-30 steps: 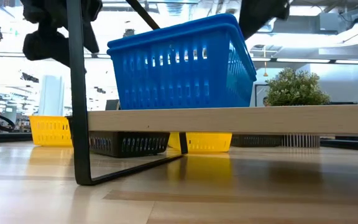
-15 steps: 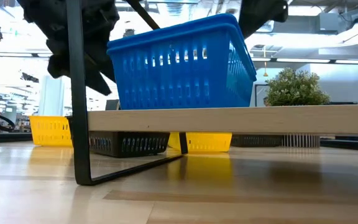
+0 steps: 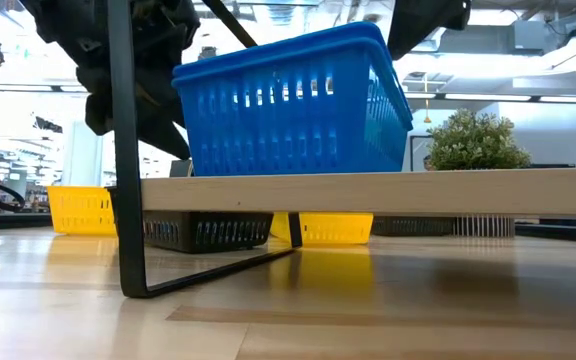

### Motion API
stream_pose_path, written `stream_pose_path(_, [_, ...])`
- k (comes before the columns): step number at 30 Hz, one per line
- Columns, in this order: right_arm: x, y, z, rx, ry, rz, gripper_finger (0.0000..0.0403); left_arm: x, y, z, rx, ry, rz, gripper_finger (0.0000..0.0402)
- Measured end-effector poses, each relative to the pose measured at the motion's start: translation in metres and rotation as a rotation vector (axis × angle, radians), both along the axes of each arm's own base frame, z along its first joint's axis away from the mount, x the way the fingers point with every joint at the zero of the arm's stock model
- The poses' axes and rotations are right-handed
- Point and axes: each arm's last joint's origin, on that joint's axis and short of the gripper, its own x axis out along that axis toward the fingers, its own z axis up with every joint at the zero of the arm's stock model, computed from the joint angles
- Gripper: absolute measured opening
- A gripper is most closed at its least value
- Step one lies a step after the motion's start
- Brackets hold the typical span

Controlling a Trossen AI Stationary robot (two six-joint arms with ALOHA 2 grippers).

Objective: Stack baskets on shelf by color
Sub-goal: Stack the right blue bin on top of the blue bin on the shelf

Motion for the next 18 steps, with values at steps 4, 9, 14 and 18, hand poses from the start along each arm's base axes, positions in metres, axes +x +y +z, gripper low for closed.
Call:
stream_pose_path(4, [0.0, 0.0, 0.0, 0.006, -0.006, -0.018, 0.0047, 0.002, -0.003, 0.0, -0.005, -0.025, -0.013, 0.0238])
stream_pose_path(9, [0.0, 0.002, 0.0, 0.007, -0.012, -0.019, 0.0047, 0.009, -0.011, -0.001, -0.005, -0.081, -0.05, 0.0238])
stream_pose_path(14, [-0.003, 0.008, 0.0, 0.008, -0.012, 0.001, 0.0047, 0.008, -0.013, -0.007, 0.016, -0.061, -0.064, 0.0238])
stream_pose_path(18, [-0.004, 0.012, 0.001, 0.01, -0.014, 0.009, 0.0047, 0.005, -0.014, -0.015, -0.047, -0.095, -0.065, 0.0238])
